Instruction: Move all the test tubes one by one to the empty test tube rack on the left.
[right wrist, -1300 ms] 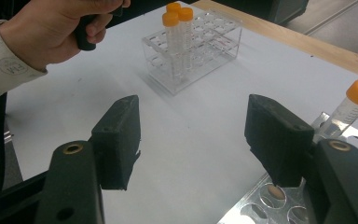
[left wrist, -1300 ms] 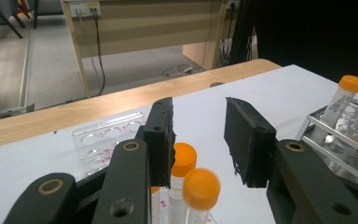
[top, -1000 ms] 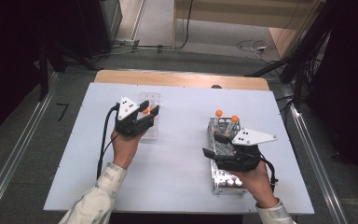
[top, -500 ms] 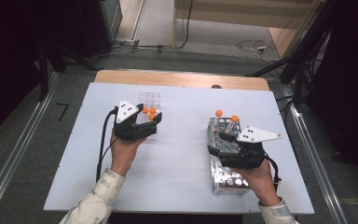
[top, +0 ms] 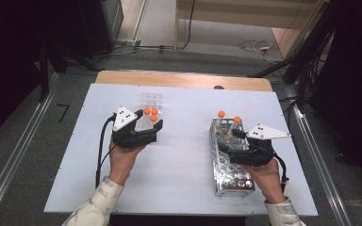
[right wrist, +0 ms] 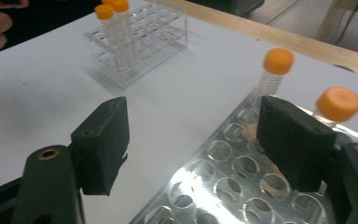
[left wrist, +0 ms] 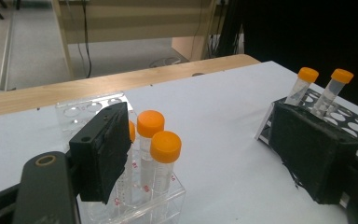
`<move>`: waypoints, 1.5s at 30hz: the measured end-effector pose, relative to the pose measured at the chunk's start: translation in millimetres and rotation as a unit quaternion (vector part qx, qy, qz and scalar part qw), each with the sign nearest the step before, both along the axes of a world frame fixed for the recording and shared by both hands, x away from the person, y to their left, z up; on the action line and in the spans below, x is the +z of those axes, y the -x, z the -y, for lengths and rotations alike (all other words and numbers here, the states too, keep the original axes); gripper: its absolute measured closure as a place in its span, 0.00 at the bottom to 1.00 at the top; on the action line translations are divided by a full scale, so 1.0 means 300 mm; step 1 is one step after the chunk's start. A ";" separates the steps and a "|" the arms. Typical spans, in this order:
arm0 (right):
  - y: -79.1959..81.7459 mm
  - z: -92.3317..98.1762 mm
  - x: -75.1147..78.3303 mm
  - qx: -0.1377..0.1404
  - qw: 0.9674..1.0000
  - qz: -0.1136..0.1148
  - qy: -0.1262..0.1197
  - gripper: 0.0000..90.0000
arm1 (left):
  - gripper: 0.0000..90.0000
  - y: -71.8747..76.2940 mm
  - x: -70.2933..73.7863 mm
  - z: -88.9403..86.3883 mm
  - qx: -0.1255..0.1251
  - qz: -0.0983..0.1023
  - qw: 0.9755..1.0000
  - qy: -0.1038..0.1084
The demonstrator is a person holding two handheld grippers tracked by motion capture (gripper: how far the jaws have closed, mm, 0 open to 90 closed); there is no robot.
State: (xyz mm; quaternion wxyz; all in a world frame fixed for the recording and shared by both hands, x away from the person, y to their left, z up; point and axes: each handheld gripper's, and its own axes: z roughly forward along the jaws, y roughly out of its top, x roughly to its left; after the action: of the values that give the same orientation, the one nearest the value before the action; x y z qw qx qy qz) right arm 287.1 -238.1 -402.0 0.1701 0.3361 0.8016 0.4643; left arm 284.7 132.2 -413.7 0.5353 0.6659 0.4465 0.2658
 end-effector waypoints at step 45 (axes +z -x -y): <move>-0.216 0.104 -0.161 -0.080 0.997 0.004 0.004 0.50 | 0.20 0.079 -0.041 -0.003 -0.043 -0.017 0.999 0.011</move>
State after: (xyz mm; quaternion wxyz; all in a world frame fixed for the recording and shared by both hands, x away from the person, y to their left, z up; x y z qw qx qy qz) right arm 351.9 -269.3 -450.2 0.2111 0.3966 0.7731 0.4478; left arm 261.0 133.1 -426.0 0.5458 0.6832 0.4290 0.2263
